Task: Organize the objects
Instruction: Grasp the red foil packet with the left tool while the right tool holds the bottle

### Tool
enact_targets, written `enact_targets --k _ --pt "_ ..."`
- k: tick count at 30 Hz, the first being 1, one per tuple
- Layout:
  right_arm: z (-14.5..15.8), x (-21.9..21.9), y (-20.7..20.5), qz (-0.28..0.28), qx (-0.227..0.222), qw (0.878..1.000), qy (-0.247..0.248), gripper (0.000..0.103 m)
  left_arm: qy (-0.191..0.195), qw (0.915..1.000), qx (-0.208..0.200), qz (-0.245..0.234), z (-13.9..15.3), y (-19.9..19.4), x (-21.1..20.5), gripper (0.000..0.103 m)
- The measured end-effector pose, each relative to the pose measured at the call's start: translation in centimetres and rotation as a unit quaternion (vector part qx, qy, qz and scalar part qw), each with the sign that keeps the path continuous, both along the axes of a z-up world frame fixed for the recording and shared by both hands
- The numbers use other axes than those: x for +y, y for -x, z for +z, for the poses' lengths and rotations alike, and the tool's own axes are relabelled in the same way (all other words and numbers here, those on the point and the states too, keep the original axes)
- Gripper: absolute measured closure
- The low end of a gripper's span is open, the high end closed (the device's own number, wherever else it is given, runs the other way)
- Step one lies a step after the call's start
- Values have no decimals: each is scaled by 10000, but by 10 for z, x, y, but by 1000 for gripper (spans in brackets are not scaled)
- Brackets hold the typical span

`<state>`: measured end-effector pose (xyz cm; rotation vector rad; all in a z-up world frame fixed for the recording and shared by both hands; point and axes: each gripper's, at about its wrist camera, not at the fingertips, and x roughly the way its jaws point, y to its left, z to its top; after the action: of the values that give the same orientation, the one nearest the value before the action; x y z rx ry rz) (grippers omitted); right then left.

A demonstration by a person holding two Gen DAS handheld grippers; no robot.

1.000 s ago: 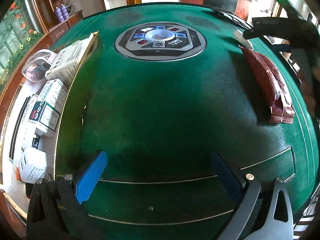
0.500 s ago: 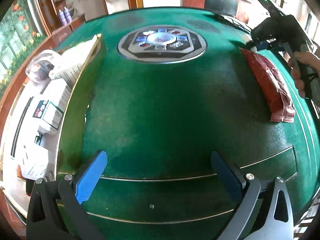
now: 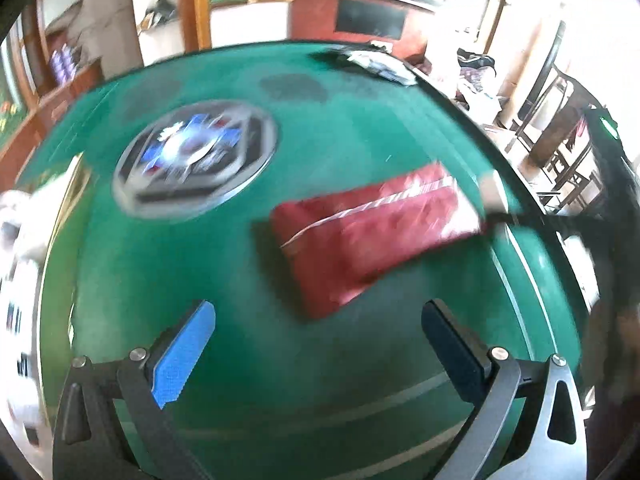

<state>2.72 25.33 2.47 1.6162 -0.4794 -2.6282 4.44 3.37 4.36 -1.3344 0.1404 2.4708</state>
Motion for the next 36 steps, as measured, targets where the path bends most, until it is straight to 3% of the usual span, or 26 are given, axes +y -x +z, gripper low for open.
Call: enact_targets --k 3,5,6,9,10,12,18,20,22,24,25,26,29,33,36 --pt "-2 4 -25 73 30 9998 164 81 708 9931 817 -458 6 14 38 0" --pt "-3 7 -37 130 46 9996 231 81 1149 9788 1458 -865 10 16 55 0" --pt "-2 7 -41 143 55 9996 248 81 1470 9651 1797 -1214 9 15 66 0" --pt "-3 13 -49 178 62 9992 365 81 2044 9403 1930 -1920 -2 21 84 0" --pt "-4 14 -50 190 71 9990 400 81 2149 9364 1869 -2049 -7 26 87 0" --pt "-4 17 -52 206 95 9986 486 81 2039 9391 1778 -2121 -8 38 88 0" --pt "-6 19 -51 229 137 9978 612 81 1301 9592 1159 -2225 -11 56 88 0" --pt "-6 20 -48 230 147 9976 638 81 1029 9657 873 -2220 -16 61 88 0" --pt "-7 21 -48 219 158 9974 662 81 659 9732 332 -2177 -21 67 87 0" --pt "-7 21 -47 202 161 9974 675 81 415 9713 -348 -2316 -32 67 92 0" --pt "-7 21 -46 197 169 9974 675 81 686 9684 -428 -2361 -40 63 96 0" --pt "-7 21 -47 194 173 9974 670 81 669 9687 -226 -2379 -40 58 97 8" --pt "-6 20 -46 170 198 9976 635 80 556 9725 -326 -2236 -38 54 94 43" --pt "-3 14 -44 148 198 9988 422 80 611 9788 -248 -1937 -40 48 89 51" --pt "-1 7 -42 183 212 9992 272 71 472 9842 -253 -1687 -40 43 83 55"
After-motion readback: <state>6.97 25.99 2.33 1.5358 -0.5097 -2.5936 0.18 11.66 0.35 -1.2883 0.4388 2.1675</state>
